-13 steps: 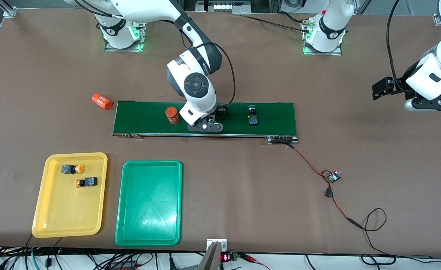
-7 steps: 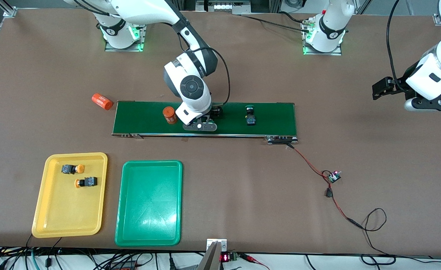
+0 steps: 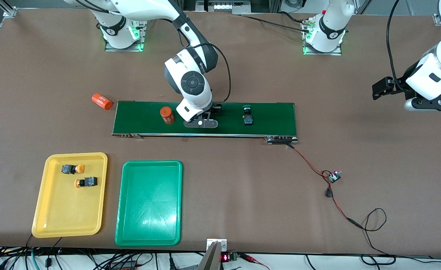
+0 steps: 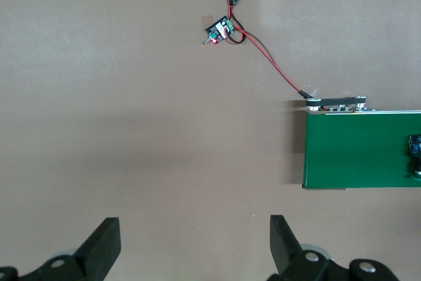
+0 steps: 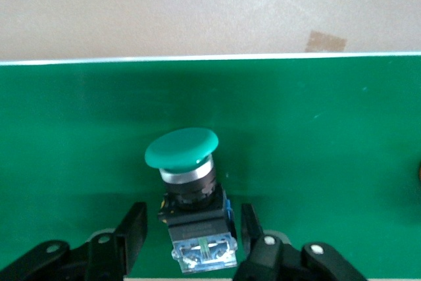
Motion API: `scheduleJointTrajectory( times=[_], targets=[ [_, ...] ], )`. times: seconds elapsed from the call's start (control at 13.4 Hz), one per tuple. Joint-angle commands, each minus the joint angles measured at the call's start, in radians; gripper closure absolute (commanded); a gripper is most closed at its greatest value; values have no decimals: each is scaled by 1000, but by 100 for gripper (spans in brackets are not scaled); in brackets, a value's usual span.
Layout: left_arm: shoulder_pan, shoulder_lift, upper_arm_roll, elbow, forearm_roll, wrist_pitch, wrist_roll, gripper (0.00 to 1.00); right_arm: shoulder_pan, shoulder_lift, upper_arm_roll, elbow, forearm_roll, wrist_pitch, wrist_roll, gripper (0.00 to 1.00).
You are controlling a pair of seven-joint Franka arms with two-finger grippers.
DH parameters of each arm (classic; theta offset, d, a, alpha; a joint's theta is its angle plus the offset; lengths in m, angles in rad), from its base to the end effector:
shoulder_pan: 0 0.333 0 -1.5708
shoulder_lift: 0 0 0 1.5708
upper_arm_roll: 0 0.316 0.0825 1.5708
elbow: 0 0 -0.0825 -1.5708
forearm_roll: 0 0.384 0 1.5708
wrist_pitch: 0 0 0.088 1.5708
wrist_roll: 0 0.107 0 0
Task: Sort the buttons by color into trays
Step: 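Carry the green button to the green tray with the right gripper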
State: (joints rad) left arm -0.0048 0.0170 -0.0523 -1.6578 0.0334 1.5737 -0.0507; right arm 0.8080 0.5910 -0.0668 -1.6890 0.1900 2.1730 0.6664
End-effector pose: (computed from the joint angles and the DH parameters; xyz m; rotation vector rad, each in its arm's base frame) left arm 0.5544 -0.0279 0.5745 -3.0999 0.0127 0.1539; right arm 0.4836 0.4584 0.2472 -3.1133 0.0496 0.2377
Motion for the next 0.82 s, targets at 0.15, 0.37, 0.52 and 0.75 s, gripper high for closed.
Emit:
scheduleJointTrajectory(
  times=[0.15, 0.37, 0.52, 0.75],
  targets=[
    [0, -2, -1, 18, 7, -21, 11, 0, 8, -23, -5, -51, 11, 25, 13, 67],
    [0, -2, -1, 18, 7, -21, 11, 0, 3, -33, -8, -41, 11, 22, 13, 94],
    [0, -2, -1, 18, 7, -23, 11, 0, -4, -62, -18, -34, 5, 24, 1, 95],
    [-1, -2, -1, 18, 7, -21, 11, 0, -47, -79, -109, 35, -9, 25, -16, 95]
  ],
)
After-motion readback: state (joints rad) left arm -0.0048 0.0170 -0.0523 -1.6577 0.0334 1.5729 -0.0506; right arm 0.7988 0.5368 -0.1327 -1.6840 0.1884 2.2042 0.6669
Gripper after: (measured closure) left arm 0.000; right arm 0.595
